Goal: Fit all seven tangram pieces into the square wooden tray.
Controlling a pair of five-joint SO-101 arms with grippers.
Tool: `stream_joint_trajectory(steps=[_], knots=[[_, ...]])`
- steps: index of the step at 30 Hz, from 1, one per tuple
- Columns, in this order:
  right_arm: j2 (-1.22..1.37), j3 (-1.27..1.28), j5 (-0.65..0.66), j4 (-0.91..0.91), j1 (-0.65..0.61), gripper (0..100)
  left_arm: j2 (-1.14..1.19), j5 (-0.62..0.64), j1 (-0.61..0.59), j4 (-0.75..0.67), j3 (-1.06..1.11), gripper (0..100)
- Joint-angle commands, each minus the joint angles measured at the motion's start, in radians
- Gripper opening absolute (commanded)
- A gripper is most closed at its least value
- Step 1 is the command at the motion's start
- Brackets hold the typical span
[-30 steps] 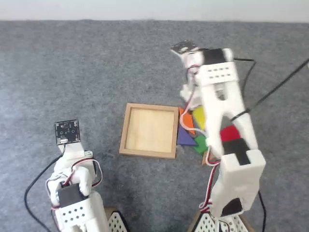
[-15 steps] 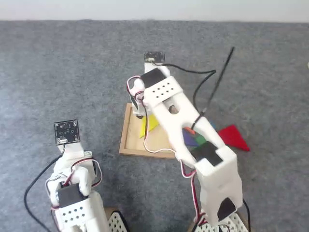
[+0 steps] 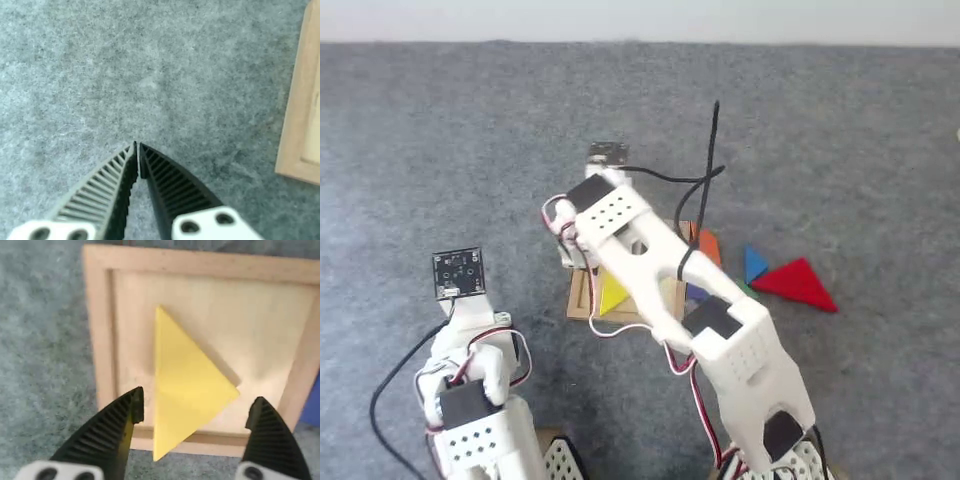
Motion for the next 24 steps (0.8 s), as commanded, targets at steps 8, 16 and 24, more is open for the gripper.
stream_joint_trajectory(steps=[8, 16, 24], knots=[[-0.147, -0.150, 0.370, 0.217, 0.038, 31.7, 0.005, 0.000, -0.006, -0.017, -0.016, 1], [-0.363, 0.044, 0.621, 0.317, 0.160, 4.7, 0.005, 0.000, -0.006, -0.017, -0.016, 1], [-0.464, 0.433, 0.700, 0.013, 0.122, 1.6, 0.005, 0.000, -0.006, -0.017, -0.016, 1]])
